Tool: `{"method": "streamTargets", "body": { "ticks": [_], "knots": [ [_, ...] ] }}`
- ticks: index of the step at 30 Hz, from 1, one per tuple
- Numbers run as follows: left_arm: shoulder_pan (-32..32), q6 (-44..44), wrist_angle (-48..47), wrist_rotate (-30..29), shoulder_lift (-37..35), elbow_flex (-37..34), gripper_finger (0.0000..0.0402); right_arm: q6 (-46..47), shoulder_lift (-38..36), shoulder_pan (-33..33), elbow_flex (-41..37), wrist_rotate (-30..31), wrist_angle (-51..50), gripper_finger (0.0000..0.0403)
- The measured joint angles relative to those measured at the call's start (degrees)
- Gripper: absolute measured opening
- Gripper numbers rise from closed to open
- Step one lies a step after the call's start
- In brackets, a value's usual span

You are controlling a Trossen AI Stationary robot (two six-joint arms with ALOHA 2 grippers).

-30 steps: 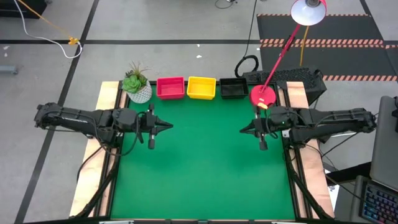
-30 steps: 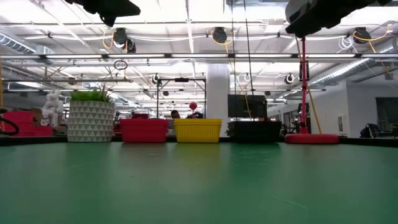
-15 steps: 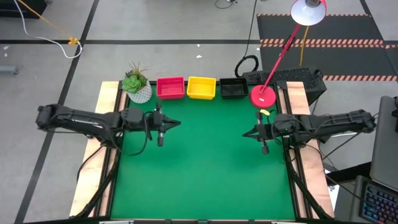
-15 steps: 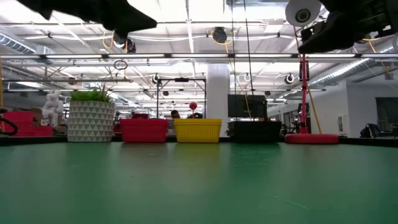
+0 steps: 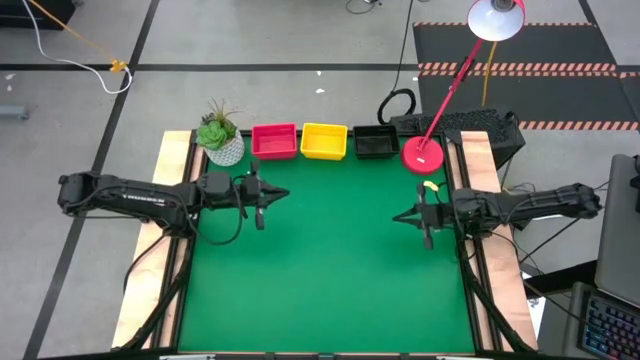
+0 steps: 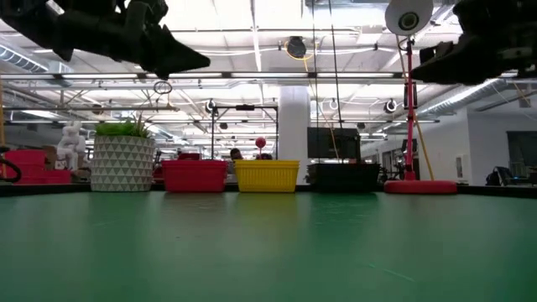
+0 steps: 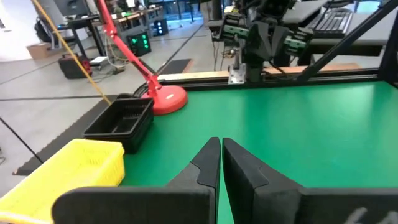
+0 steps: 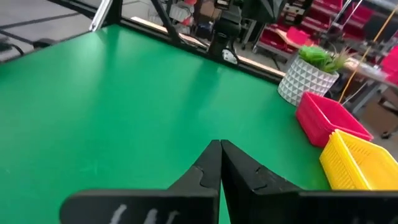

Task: Stack baskets by color
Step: Return to Home Position

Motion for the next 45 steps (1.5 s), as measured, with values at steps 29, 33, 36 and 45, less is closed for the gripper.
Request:
{"method": "streamTargets", "body": {
  "ticks": [29,33,36,45],
  "knots": [
    [-7.31,-3.56,9.59,-2.2,-7.34,-14.0,0.0002,0.45,-1.41,-0.07,-14.15,3.78,23.92,0.0],
    [-7.34,-3.11,9.12,-2.21,-7.6,-14.01,0.0002,0.47,-1.74,-0.07,-14.19,4.35,23.45,0.0],
    [-7.34,-2.91,7.69,-2.21,-8.94,-14.02,0.0003,0.78,-2.3,-0.07,-14.22,4.35,23.44,0.0],
    [-7.34,-3.93,-1.91,-2.19,-16.84,-14.02,0.0003,0.87,-7.05,-0.07,-14.32,7.35,18.56,0.0]
  ]
}}
